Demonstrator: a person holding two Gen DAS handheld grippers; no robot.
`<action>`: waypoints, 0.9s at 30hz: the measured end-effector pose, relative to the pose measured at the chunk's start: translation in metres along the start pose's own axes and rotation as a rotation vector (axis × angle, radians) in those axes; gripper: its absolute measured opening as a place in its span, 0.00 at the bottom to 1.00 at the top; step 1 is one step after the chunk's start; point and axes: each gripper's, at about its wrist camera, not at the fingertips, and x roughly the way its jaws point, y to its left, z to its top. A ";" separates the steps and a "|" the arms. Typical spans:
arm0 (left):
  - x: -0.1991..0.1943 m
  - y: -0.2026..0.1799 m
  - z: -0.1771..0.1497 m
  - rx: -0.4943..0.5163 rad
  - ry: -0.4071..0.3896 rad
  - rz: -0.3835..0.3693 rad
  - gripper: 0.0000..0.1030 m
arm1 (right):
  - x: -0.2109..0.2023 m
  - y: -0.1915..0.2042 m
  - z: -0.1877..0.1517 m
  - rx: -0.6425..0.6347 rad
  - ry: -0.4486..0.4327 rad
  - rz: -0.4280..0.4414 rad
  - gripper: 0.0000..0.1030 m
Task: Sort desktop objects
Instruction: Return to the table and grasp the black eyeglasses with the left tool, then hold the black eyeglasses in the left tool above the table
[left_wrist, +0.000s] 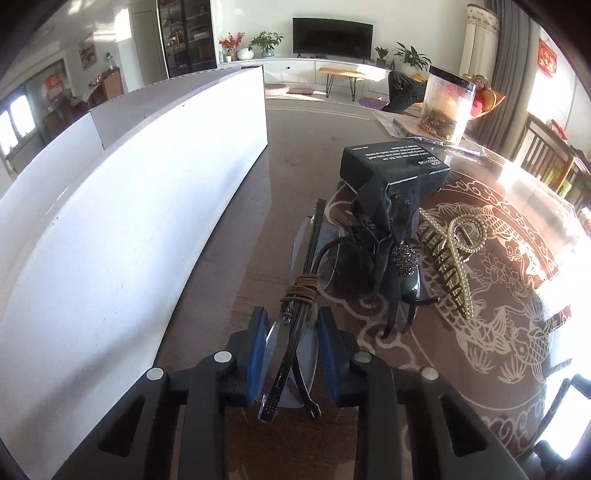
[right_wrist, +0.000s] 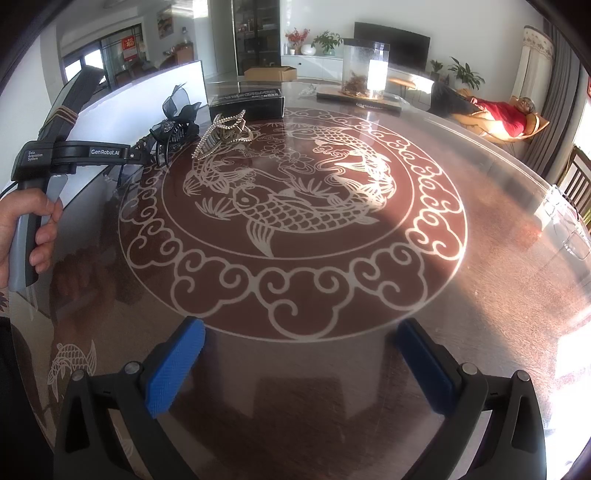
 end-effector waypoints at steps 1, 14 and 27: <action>-0.002 0.000 -0.003 0.001 -0.004 -0.001 0.25 | 0.000 0.000 0.000 0.000 0.000 0.000 1.00; -0.063 -0.017 -0.091 0.037 -0.036 -0.026 0.25 | 0.000 0.000 0.000 0.000 0.000 0.000 1.00; -0.057 -0.011 -0.088 -0.013 -0.034 0.004 0.65 | 0.000 0.000 0.000 0.000 -0.001 0.000 1.00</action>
